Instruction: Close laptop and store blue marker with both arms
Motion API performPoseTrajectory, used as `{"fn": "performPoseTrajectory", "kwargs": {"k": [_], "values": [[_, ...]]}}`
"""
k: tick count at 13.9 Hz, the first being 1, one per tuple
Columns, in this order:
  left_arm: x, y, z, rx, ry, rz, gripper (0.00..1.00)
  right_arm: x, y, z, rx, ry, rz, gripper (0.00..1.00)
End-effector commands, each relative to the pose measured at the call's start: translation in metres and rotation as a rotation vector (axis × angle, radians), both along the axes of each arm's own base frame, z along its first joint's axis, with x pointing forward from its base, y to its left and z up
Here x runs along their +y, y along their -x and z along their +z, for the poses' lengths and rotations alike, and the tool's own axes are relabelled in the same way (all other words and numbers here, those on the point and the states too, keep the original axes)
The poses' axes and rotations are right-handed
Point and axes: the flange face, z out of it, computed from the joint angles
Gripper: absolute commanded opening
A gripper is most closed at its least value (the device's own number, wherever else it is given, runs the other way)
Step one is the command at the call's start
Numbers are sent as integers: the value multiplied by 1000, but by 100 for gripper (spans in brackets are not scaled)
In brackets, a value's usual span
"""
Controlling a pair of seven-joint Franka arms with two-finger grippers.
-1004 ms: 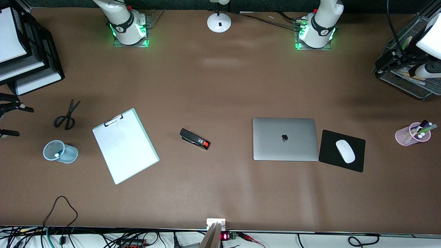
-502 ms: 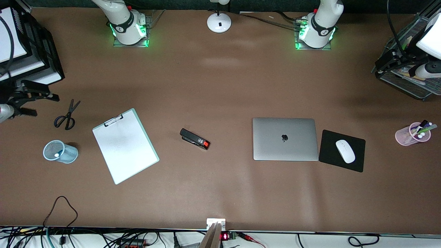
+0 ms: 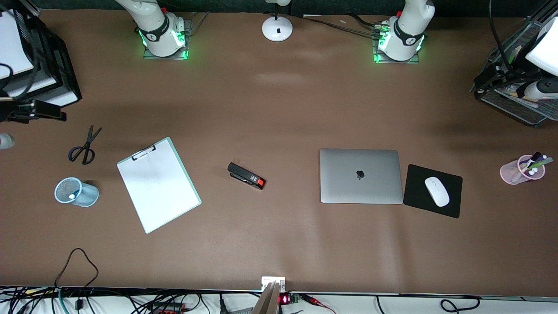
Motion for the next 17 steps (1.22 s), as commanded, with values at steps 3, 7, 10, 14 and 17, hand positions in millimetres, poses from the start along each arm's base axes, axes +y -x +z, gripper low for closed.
{"fn": "performPoseTrajectory", "kwargs": {"k": [3,7,10,14,17], "values": [[-4,-2,0,-4,42,-29,100,-16,44,-17,-71,26,-57,100],[-7,-3,-2,5,83,-41,100,-33,50,-19,-61,23,-82,100],[-7,-3,-2,4,74,-40,100,-35,60,-3,-75,21,-76,100],[-7,-2,-2,6,72,-40,100,-37,66,7,-99,22,-88,100],[-8,-2,-2,6,72,-42,100,-36,65,9,-105,23,-84,100]]}}
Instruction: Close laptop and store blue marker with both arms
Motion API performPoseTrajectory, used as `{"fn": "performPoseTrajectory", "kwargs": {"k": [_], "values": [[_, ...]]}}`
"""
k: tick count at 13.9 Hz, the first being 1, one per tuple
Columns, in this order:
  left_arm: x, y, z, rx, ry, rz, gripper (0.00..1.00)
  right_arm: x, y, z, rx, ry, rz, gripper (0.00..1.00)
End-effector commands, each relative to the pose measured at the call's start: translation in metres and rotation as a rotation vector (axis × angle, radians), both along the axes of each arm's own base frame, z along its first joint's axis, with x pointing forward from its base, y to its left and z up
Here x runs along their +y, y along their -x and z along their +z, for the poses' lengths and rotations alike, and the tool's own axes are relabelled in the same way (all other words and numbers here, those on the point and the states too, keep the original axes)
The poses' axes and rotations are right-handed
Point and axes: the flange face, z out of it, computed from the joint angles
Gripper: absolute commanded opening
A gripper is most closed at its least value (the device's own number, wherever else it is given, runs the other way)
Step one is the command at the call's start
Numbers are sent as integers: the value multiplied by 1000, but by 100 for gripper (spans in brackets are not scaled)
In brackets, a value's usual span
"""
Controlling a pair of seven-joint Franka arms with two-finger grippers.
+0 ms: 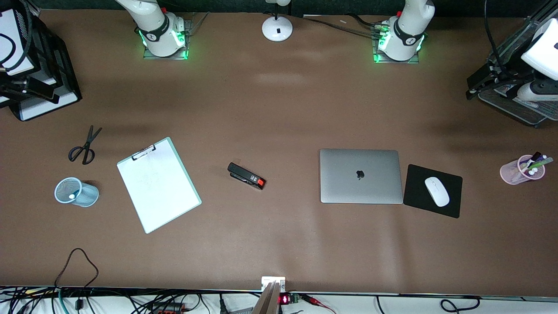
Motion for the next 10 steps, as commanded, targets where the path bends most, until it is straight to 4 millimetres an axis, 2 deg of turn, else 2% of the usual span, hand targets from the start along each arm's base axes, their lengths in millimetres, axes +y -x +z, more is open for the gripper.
{"fn": "performPoseTrajectory", "kwargs": {"k": [1,10], "values": [[-1,0,2,-5,9,-23,100,0,6,2,-10,19,-2,100],[-2,-1,2,-9,10,-23,100,4,0,7,-63,12,-2,100]]}}
